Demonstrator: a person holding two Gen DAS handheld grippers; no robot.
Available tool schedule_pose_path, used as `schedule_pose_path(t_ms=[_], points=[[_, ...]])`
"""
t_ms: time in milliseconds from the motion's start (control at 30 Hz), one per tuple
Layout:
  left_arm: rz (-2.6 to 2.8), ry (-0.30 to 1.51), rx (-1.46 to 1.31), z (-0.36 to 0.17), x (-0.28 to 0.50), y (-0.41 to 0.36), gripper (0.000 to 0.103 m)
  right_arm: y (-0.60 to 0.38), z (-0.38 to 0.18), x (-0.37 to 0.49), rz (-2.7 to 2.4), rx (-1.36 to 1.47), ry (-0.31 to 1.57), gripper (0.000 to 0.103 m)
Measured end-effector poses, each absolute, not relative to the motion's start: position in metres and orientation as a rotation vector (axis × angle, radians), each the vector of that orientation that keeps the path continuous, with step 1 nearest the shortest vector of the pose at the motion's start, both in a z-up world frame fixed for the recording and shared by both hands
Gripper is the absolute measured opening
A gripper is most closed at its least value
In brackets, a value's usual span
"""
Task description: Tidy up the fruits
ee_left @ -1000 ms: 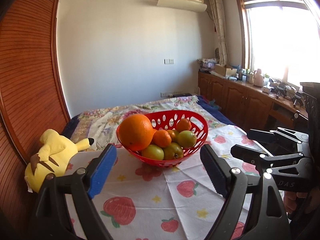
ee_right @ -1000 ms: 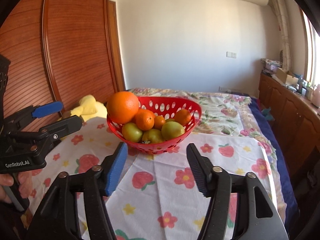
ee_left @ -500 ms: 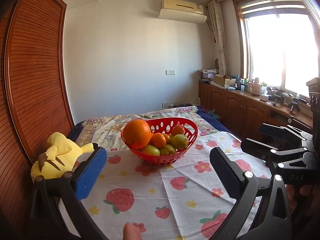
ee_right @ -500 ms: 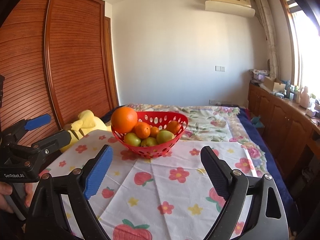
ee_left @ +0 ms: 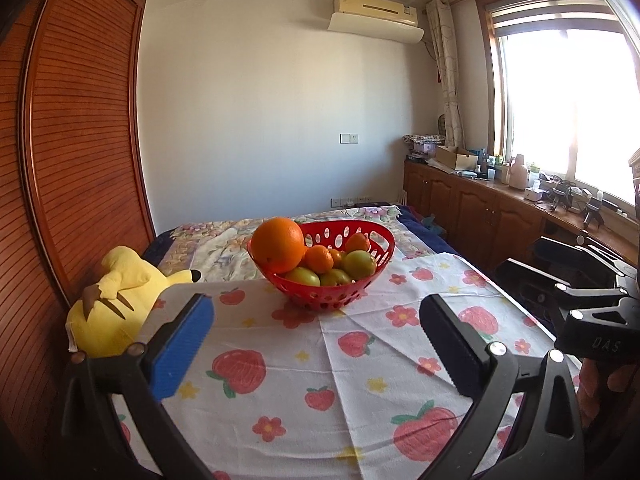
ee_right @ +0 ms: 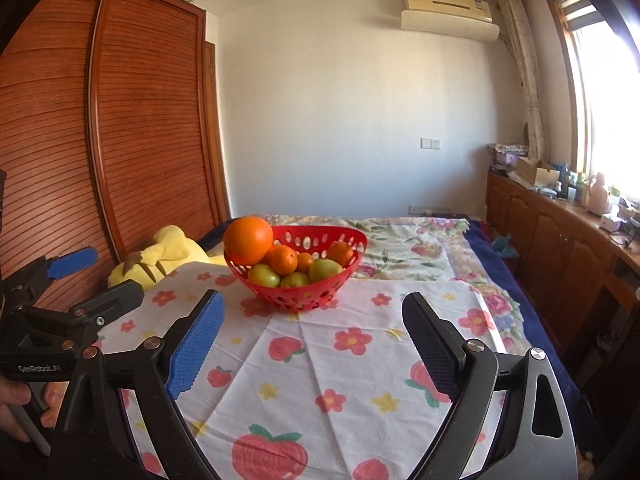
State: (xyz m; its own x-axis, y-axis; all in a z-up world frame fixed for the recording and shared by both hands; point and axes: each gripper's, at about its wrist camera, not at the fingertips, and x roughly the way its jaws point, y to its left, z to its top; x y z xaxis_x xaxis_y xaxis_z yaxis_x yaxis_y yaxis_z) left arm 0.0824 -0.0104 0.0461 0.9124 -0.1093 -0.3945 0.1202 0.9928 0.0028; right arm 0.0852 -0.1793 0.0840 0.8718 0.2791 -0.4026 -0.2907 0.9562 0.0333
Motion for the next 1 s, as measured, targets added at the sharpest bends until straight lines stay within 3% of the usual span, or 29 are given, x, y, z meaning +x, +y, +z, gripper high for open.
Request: schedule_pose_path(t_ms=[1000], points=[[-0.097, 0.433, -0.008, 0.029, 0.078, 0.006, 0.103, -0.181, 0.068, 0.080, 0.249, -0.030, 0.434, 0.092]])
